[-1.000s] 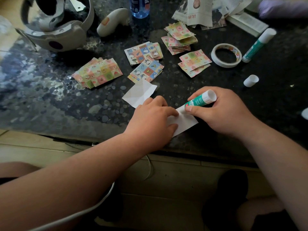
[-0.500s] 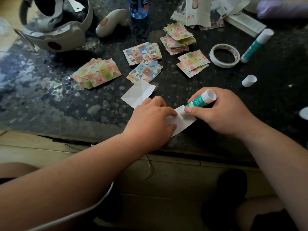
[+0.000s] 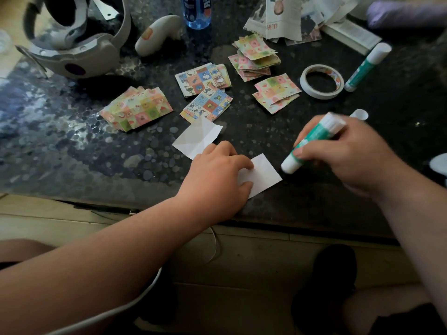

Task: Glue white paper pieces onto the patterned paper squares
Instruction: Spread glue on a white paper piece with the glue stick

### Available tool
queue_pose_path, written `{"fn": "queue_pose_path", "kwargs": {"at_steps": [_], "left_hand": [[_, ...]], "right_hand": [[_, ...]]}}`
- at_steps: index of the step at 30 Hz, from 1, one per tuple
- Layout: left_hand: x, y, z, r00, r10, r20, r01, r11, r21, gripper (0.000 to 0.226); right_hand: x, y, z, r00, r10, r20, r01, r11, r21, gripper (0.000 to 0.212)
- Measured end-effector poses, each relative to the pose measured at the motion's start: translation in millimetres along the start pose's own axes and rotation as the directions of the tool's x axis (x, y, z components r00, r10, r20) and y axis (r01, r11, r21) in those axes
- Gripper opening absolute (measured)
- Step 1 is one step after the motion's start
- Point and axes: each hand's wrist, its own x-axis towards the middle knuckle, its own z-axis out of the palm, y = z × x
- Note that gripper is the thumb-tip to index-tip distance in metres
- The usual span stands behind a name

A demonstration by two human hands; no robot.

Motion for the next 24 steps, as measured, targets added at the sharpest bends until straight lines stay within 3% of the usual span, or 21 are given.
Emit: {"fn": "queue_pose_path", "kwargs": {"at_steps": [3,7,11,14,18,22,24], "left_hand": [[2.1,3.0,-1.0,1.0,-0.028,-0.005,0.028,0.999,-0.034,0.04],[5.7,8.4,-5.8,0.994,-0.109,0.008,0.109,0.981,-0.158,0.042],[8.3,12.1,-8.4,0.99,-0.135,0.04,0.141,0.953,-0.269,0.047],[7.6,14.3,-7.9,0.993,-0.114,0.011,0.111,0.937,-0.332,0.047],[8.9,13.6,-7.5,0.994,-0.102,-0.03,0.079,0.896,-0.437,0.043],[11.4,12.3,-10.5,0.995,-0.08,-0.06,0.039,0.861,-0.508,0.041],[13.2,12.2,-12.9,0.993,-0.109,-0.037,0.065,0.797,-0.601,0.04]], "right_hand": [[-0.9,0.1,-1.5,0.989,-0.037,-0.141,0.06,0.984,0.166,0.01],[-5.3,0.8,9.2,0.99,-0.021,-0.136,0.02,1.0,-0.011,0.03],[-11.2,2.5,18.1,0.999,0.035,-0.015,-0.037,0.988,-0.152,0.028],[-14.5,4.0,20.1,1.0,0.004,0.0,-0.004,0.971,-0.239,0.029],[-15.0,3.6,21.2,0.997,-0.049,-0.061,0.028,0.954,-0.298,0.039],[-13.2,3.5,23.6,0.997,-0.01,-0.072,-0.013,0.949,-0.314,0.059],[-12.4,2.3,23.3,0.998,0.036,-0.057,-0.051,0.958,-0.281,0.064]]}}
